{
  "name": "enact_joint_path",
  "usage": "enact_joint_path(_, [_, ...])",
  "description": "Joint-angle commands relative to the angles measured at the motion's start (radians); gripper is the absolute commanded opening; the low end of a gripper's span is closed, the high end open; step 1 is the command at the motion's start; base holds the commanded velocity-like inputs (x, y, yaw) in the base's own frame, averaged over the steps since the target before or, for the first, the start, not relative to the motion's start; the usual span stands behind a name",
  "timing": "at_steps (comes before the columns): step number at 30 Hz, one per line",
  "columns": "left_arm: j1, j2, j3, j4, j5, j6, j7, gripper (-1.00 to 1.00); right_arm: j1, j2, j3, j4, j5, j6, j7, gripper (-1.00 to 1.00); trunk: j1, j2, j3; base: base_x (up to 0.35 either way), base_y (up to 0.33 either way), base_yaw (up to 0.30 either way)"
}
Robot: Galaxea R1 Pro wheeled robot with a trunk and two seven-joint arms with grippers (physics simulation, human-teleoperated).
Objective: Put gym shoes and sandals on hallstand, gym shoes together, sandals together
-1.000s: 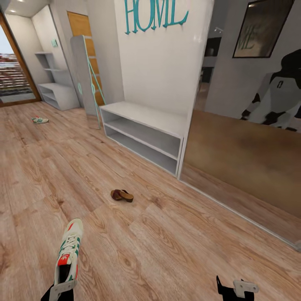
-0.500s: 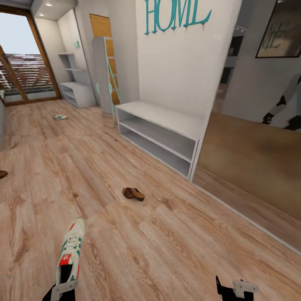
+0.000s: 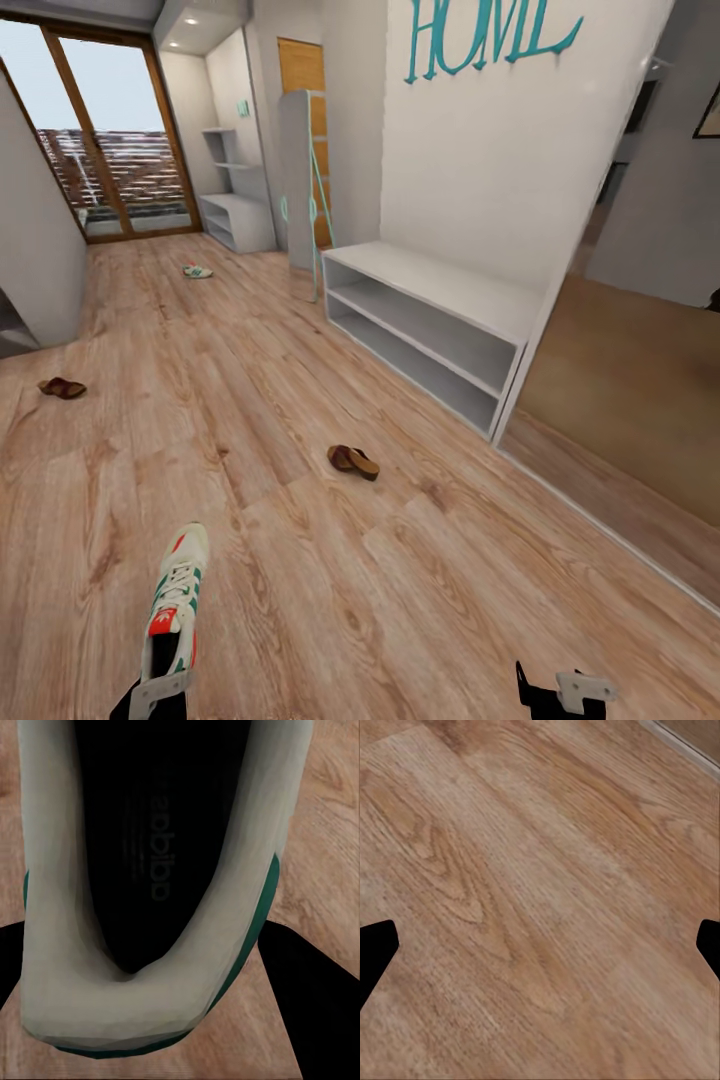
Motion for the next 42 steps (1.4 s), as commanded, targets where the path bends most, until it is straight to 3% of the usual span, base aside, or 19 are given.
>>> enact_joint_path(1, [-0.001, -0.001, 0.006, 0.001, -0.003, -0.003, -0.004, -1.0, 0.0, 0.001, -0.005, 0.001, 0.011, -0.003, -0.002, 1.0, 0.0, 0.0, 0.0, 0.0, 0.0, 0.268])
enact_joint_path(20, [-0.001, -0.001, 0.002, 0.001, -0.003, -0.001, -0.005, -1.0, 0.0, -0.001, -0.005, -0.005, 0.011, -0.004, -0.002, 1.0, 0.0, 0.0, 0.02, 0.012, 0.0, 0.205])
enact_joint_path(42, [-0.001, -0.001, 0.001, 0.001, -0.001, -0.002, -0.005, -1.0, 0.0, -0.001, -0.005, -0.005, 0.012, -0.004, -0.001, 1.0, 0.0, 0.0, 0.048, 0.312, 0.017, 0.166])
